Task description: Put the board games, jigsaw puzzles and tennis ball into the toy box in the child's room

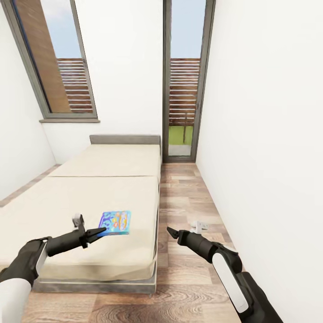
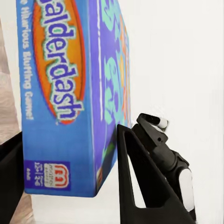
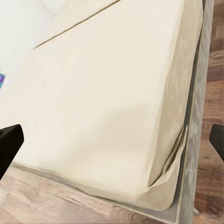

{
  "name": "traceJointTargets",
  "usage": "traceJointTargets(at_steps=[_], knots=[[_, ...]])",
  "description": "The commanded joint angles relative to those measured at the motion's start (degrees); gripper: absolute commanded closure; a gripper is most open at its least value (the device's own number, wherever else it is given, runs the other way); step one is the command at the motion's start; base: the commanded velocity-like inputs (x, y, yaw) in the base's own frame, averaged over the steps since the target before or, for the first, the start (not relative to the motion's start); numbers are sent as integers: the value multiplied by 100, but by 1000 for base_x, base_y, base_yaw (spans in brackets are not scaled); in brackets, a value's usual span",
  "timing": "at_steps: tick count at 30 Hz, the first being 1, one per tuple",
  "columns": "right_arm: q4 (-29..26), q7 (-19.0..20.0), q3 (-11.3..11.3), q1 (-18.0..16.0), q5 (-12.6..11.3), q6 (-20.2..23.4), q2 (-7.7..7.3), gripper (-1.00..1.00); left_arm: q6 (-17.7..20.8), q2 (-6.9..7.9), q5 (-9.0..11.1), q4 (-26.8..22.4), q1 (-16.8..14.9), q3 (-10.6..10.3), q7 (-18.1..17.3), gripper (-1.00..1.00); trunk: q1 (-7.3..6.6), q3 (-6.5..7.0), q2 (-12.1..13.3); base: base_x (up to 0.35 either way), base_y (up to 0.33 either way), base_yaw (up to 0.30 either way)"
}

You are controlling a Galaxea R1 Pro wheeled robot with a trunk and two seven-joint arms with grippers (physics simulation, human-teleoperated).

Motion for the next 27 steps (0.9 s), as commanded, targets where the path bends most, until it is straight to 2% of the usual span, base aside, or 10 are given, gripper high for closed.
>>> traceJointTargets(at_steps=[1,2,3,4,7,9,16,27], knots=[[-3,6,-1,-2,4,24,-2,-100,71,147,-58,-14,-5,-131,-237,100,-23,12,39,0,0,0],[-3,6,0,-2,5,25,-3,-100,75,214,-57,-19,-7,-183,-244,100,-45,30,79,0,0,0],[-2,3,0,-3,11,19,-3,-100,84,340,-46,-29,-9,-259,-244,100,-67,48,120,0,0,0],[-2,0,0,-5,17,-4,-1,-100,99,532,-23,-38,-10,-325,-244,100,-89,66,160,0,0,0],[-5,0,0,-4,22,-57,-3,-100,136,768,12,-43,-12,-367,-244,100,-155,120,280,0,0,0],[-3,3,-5,-5,11,-79,-3,-100,179,851,47,-45,-14,-373,-244,100,-199,156,360,0,0,0],[-2,15,17,-9,6,-406,-10,-100,219,949,73,-47,-21,-371,-244,100,-352,282,641,0,0,0],[7,72,-1,-10,-2,-443,-45,-100,222,954,73,-47,-21,-390,-244,100,-594,479,1082,0,0,0]])
